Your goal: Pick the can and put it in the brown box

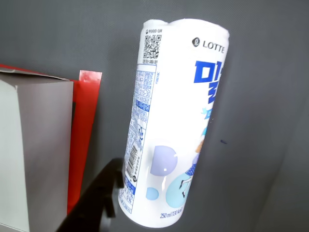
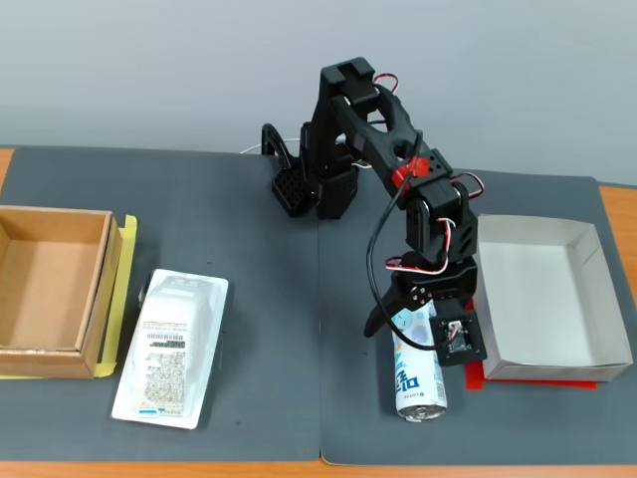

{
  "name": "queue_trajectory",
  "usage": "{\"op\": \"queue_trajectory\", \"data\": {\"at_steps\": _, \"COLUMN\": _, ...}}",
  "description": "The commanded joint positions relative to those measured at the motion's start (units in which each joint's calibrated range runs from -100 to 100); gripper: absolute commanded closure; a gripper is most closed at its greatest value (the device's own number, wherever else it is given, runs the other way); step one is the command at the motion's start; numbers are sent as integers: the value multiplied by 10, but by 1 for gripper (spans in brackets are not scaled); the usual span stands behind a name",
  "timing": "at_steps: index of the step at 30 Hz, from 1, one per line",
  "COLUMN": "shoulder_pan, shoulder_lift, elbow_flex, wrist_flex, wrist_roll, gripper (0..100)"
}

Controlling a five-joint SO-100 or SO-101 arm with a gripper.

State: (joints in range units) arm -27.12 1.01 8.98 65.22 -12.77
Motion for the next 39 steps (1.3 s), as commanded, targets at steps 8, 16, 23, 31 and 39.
{"op": "queue_trajectory", "data": {"at_steps": 8, "shoulder_pan": -29, "shoulder_lift": 42, "elbow_flex": -32, "wrist_flex": -60, "wrist_roll": -2, "gripper": 55}}
{"op": "queue_trajectory", "data": {"at_steps": 16, "shoulder_pan": -35, "shoulder_lift": 80, "elbow_flex": -32, "wrist_flex": -84, "wrist_roll": -2, "gripper": 55}}
{"op": "queue_trajectory", "data": {"at_steps": 23, "shoulder_pan": -29, "shoulder_lift": 101, "elbow_flex": -32, "wrist_flex": -84, "wrist_roll": -2, "gripper": 55}}
{"op": "queue_trajectory", "data": {"at_steps": 31, "shoulder_pan": -29, "shoulder_lift": 131, "elbow_flex": -32, "wrist_flex": -96, "wrist_roll": -2, "gripper": 55}}
{"op": "queue_trajectory", "data": {"at_steps": 39, "shoulder_pan": -29, "shoulder_lift": 156, "elbow_flex": -32, "wrist_flex": -121, "wrist_roll": -2, "gripper": 55}}
